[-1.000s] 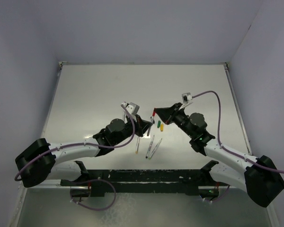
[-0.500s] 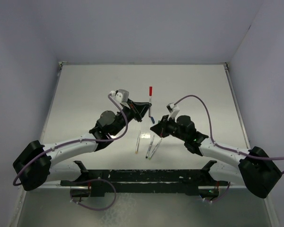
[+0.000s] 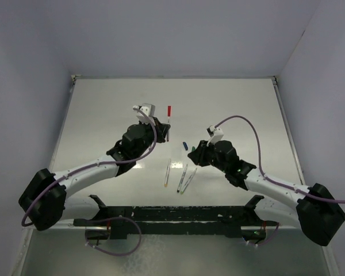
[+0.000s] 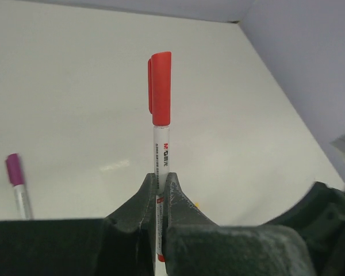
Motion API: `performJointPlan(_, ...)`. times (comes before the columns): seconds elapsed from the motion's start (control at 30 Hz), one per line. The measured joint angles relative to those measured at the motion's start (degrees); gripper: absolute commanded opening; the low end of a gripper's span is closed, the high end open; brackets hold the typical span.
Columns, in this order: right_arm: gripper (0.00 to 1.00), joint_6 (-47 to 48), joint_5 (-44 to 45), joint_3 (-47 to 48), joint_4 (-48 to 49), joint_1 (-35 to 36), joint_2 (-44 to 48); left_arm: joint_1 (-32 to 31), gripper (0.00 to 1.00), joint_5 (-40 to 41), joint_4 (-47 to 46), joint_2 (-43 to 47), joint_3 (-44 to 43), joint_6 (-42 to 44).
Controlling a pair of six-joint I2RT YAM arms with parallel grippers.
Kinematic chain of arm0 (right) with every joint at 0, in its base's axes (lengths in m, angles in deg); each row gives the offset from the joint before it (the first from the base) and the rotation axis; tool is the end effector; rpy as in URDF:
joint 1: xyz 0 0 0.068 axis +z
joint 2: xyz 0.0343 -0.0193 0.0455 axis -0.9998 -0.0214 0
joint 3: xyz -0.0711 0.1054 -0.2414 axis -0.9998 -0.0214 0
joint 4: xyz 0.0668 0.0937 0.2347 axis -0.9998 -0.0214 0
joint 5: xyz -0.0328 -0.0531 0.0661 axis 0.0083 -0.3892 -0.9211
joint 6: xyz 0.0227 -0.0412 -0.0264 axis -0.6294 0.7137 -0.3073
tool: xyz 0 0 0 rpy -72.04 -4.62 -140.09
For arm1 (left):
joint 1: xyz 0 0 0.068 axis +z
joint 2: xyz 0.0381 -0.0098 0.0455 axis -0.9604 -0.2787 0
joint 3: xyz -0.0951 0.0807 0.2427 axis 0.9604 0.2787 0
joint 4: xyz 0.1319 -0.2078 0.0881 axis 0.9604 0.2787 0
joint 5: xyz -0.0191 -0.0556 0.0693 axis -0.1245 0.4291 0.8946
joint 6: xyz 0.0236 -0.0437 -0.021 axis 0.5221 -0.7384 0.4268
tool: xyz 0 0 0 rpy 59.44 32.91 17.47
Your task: Insert the pens into the pen caps
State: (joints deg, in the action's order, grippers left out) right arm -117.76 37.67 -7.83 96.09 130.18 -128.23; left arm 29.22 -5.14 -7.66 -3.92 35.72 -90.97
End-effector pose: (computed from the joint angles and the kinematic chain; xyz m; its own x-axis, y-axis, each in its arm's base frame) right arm 0.1729 0.1525 0.2097 -0.5785 0.3006 -0.7583 -0.3933 0.7116 0.5822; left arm 0.2041 -0.1909 0.2695 -0.3239 -0.3569 -0.8762 0.4355 0.7659 -0.4730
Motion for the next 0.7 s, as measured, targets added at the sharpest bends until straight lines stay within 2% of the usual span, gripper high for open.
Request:
performJointPlan(0.07,0.45,0.33,2.43,1.11,-3.02,0.00,0.63,2.29,0.00,0.44,3.98,-2.21,-1.86,-0.09)
performJointPlan(0.27,0.56,1.05,7.30,3.65,-8.26,0.00,2.86,6.45,0.00,1.51,12.33,-11.10,-5.99,0.11)
performJointPlan(0.47,0.58,1.44,9.70,4.52,-11.93,0.00,4.15,8.11,0.00,1.07,17.51,-21.14,-11.15,0.09)
performJointPlan(0.7,0.58,1.51,10.82,4.52,-13.90,0.00,6.01,8.85,0.00,1.60,22.58,-26.27,-15.30,-0.07)
